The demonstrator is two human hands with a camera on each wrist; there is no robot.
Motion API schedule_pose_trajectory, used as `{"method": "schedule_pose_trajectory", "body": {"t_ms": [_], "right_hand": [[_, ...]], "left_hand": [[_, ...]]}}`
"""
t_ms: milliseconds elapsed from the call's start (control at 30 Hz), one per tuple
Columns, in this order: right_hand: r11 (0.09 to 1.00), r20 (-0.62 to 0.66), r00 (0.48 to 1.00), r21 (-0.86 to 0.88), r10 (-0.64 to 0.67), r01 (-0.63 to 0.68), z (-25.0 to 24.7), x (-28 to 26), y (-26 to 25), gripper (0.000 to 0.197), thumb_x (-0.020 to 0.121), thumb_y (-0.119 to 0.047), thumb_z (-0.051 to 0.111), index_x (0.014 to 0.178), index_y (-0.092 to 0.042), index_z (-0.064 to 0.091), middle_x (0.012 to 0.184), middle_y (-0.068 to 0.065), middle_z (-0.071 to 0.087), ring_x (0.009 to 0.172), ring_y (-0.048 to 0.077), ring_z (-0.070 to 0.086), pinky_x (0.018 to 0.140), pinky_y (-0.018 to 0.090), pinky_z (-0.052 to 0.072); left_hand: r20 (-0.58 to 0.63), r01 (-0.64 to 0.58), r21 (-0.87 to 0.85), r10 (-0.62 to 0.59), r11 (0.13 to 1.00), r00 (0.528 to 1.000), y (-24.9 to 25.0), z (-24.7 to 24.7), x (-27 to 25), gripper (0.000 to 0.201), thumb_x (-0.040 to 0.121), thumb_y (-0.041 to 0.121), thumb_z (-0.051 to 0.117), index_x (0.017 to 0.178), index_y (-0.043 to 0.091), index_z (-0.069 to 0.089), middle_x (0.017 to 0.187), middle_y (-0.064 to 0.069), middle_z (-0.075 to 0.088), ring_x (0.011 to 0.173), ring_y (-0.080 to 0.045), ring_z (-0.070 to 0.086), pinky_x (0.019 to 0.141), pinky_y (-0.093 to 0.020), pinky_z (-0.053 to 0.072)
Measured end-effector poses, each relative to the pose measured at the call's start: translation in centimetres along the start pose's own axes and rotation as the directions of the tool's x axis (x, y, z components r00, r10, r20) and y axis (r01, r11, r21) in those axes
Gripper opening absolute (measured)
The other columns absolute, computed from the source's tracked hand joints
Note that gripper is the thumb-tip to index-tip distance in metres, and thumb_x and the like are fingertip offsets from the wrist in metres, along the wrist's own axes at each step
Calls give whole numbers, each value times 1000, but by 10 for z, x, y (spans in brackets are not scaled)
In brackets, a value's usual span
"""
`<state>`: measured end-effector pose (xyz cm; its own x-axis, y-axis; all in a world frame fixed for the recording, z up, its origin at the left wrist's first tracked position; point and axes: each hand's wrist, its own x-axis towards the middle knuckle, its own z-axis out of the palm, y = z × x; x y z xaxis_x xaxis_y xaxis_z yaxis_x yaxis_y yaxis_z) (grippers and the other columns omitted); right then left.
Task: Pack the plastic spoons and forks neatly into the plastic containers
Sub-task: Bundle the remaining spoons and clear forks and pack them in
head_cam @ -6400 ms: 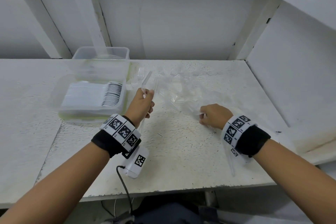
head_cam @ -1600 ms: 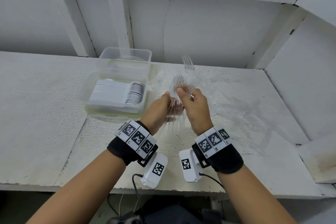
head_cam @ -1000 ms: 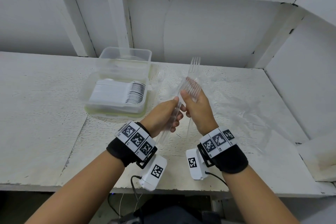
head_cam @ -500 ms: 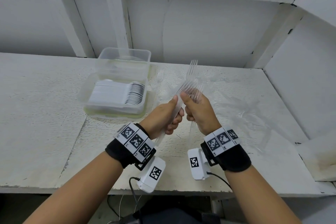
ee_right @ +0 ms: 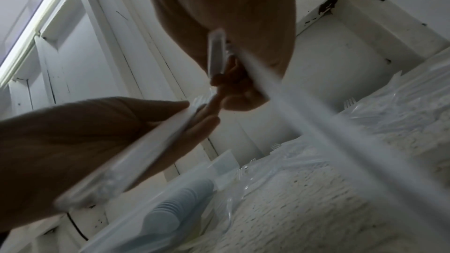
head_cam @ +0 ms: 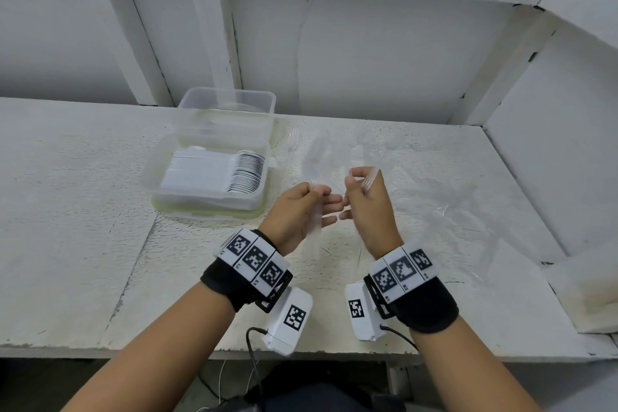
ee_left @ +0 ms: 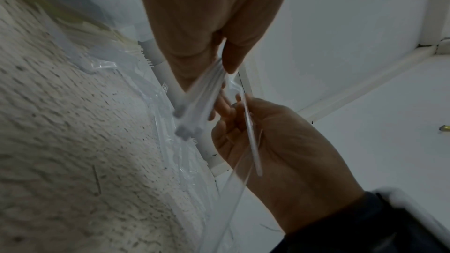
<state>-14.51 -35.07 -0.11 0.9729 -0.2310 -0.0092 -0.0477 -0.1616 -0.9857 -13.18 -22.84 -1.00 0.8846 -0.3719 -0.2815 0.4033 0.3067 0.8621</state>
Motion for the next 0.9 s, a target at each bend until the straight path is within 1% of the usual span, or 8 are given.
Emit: {"method": "schedule_pose_trajectory", "body": {"t_ms": [100,300,467,567,667,733,833,900], "right_hand": [[995,4,997,-58,-75,75,2,-3,2,7,98,-19,44,102,-15,49,81,-11,52,72,0,51,66,14,41],[992,13,992,-14,-126,126,8,-8,5,7,97,-15,46,101,-20,49,88,-5,60,79,2,57,64,4,43],[985,47,988,-90,-146,149,11,-10,8,3,96,-24,49,98,-23,51,81,-10,59,74,1,57,62,7,44],[974,67,983,-134,-173,181,11,-10,9,5,95,-22,51,97,-23,55,88,-14,62,81,4,58,66,9,43],[937,76,973,-263,-219,232,11,-9,12,11,95,-23,51,102,-25,59,92,-4,60,86,11,53,68,12,40],[906,75,968,-339,-241,252,10,-9,12,17,95,-25,50,108,-22,61,86,-2,52,80,6,48,65,10,38],[873,96,966,-413,-241,259,5,-7,10,20,95,-25,49,109,-20,63,87,-2,47,71,0,44,63,12,36],[885,107,971,-401,-214,239,1,-5,6,17,95,-25,49,104,-20,62,77,-5,48,64,1,44,61,18,37]], "left_hand": [[-39,0,-34,-1,999,999,-3,-1,2,13,97,16,45,89,8,52,104,-13,65,95,-20,64,77,-31,54],[-20,-34,-107,32,994,999,-5,0,2,16,94,15,51,80,9,53,117,-22,62,109,-30,61,95,-45,49],[21,-66,-120,69,991,997,-2,0,2,18,96,15,46,90,3,59,93,-12,71,86,-20,69,74,-30,57],[40,-63,-119,68,991,997,0,-2,2,25,97,16,44,106,-2,59,97,-12,70,85,-20,68,74,-29,56],[0,-59,-123,59,991,998,3,-2,1,19,96,16,45,97,4,60,88,-9,71,78,-18,69,67,-27,56],[-22,-54,-110,51,992,998,5,-2,1,15,95,15,48,93,6,59,85,-9,70,75,-17,70,63,-26,56],[-44,-41,-84,37,996,998,5,-5,2,9,93,12,52,90,7,58,90,-12,69,77,-20,69,67,-30,58],[-61,-30,-34,28,999,998,6,-6,2,6,92,9,53,90,7,59,89,-12,68,76,-20,68,70,-31,59]]}}
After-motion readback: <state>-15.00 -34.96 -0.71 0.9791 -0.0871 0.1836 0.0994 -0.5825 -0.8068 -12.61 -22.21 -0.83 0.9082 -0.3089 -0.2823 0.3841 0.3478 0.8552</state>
